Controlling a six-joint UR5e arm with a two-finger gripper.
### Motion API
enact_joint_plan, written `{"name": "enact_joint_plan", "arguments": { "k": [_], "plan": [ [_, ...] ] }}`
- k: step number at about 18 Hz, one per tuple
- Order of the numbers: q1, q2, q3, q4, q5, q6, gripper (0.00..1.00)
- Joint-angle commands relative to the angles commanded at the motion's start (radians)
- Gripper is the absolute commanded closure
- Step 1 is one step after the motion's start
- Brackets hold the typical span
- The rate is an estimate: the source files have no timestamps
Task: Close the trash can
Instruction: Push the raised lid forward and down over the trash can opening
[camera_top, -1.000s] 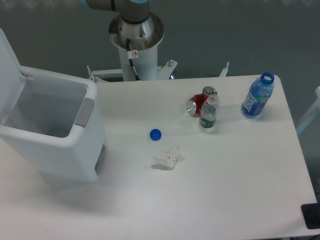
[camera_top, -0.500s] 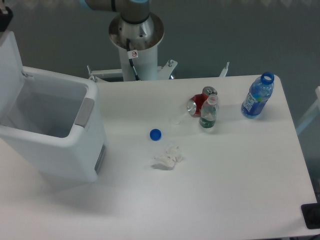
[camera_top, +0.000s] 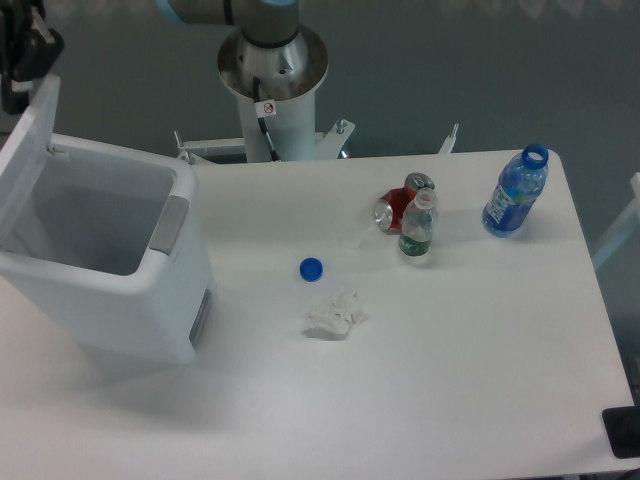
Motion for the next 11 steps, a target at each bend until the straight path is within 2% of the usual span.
{"name": "enact_joint_plan", "arguments": {
  "k": [9,11],
  "plan": [
    [0.072,-0.009,-0.005,-0.002,-0.002,0.000,1.00],
    [0.091,-0.012,-0.021,0.000,-0.002,0.000,1.00]
  ]
}}
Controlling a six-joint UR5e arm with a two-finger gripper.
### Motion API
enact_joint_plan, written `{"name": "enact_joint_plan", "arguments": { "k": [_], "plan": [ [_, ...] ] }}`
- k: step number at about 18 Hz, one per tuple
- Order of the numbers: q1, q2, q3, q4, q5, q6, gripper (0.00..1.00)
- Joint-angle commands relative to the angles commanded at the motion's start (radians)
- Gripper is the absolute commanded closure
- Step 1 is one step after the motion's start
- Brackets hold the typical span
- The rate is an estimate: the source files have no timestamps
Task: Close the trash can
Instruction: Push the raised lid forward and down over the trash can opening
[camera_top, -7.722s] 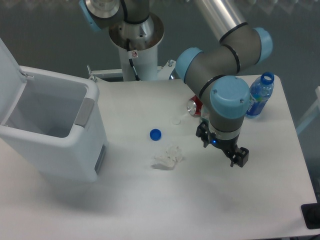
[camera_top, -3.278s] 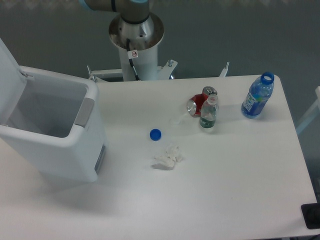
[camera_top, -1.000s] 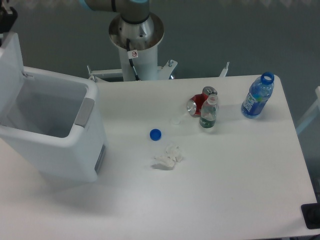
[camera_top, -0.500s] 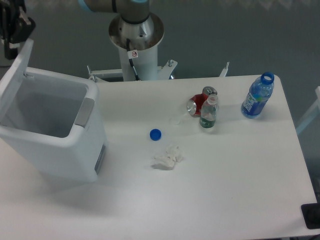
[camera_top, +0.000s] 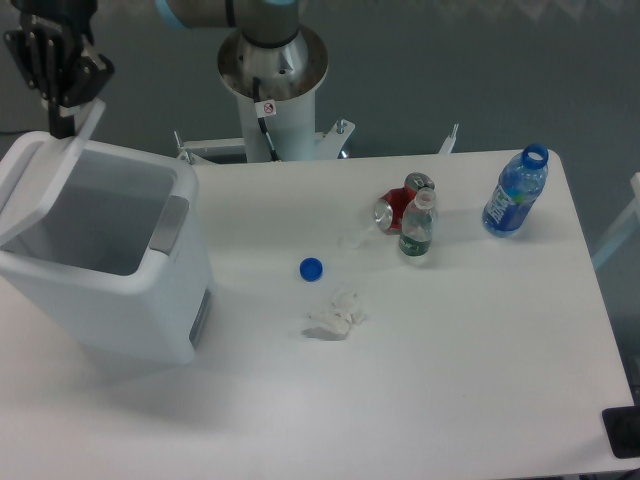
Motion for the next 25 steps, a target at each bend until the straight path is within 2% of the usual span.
{"name": "enact_joint_plan", "arguments": {
  "k": [7,25],
  "plan": [
    [0.049,-0.029,-0.026,0.000,0.002,0.008,1.00],
    [0.051,-0.113,-0.026,0.018,0.002,0.009,1.00]
  ]
}}
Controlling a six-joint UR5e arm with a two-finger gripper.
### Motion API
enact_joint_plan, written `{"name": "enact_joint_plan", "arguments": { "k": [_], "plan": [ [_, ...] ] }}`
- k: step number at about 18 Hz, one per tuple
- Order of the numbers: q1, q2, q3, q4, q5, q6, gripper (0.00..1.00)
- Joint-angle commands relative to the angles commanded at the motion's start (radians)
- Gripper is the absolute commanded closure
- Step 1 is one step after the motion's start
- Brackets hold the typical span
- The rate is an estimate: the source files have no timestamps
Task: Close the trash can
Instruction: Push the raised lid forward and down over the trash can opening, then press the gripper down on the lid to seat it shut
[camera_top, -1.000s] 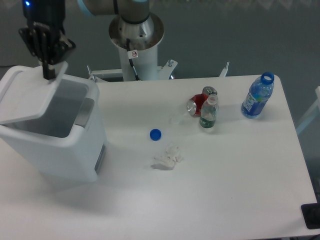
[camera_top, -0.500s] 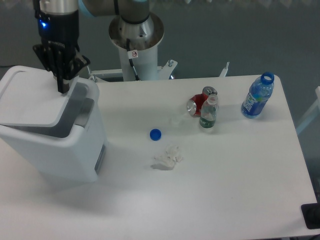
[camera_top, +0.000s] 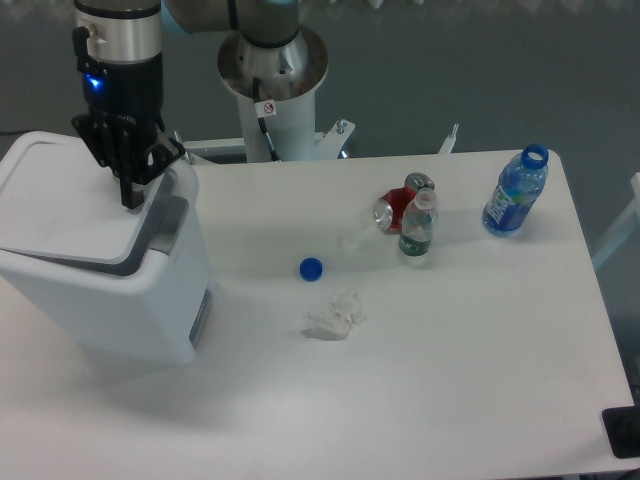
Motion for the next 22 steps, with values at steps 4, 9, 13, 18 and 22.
{"name": "enact_joint_plan", "arguments": {
  "k": [4,9,13,18,22],
  "plan": [
    [0.000,-0.002,0.000,-0.002,0.000,0.000,1.00],
    [0.000,0.000,-0.006,-0.002,0.000,0.000,1.00],
    [-0.002,0.005,-0.021,0.000,0.000,0.003,1.00],
    [-0.002,0.011,-0.037,0.003,0.002,0.002,1.00],
    [-0.003,0.011,-0.038,0.003,0.002,0.002,1.00]
  ]
}}
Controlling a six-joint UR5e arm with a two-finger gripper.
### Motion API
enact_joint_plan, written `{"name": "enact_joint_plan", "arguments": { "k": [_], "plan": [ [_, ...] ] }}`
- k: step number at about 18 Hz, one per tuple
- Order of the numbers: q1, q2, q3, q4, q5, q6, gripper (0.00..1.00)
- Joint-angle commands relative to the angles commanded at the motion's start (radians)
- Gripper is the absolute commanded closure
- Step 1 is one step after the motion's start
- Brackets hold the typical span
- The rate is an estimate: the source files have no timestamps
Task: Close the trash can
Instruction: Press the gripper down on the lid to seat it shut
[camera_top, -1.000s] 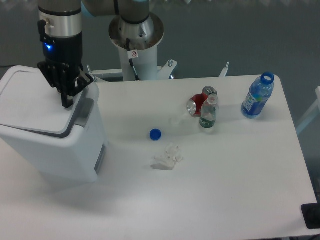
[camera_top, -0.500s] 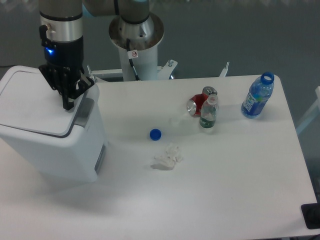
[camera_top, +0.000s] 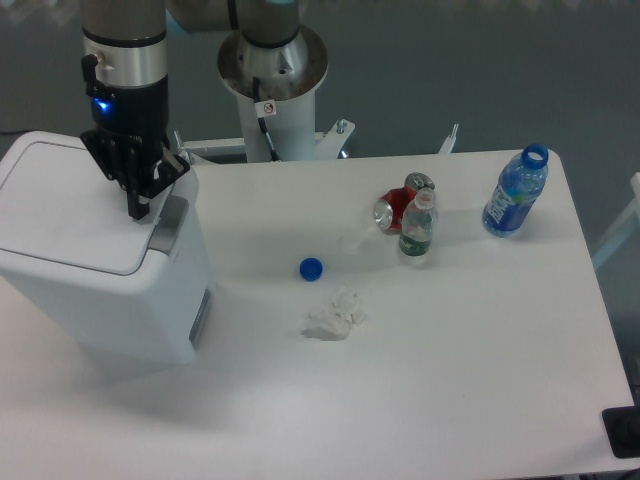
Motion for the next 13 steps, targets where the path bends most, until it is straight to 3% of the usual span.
{"name": "enact_joint_plan", "arguments": {
  "k": [13],
  "plan": [
    [0.000,-0.006,-0.009,0.003,0.002,-0.002,1.00]
  ]
}}
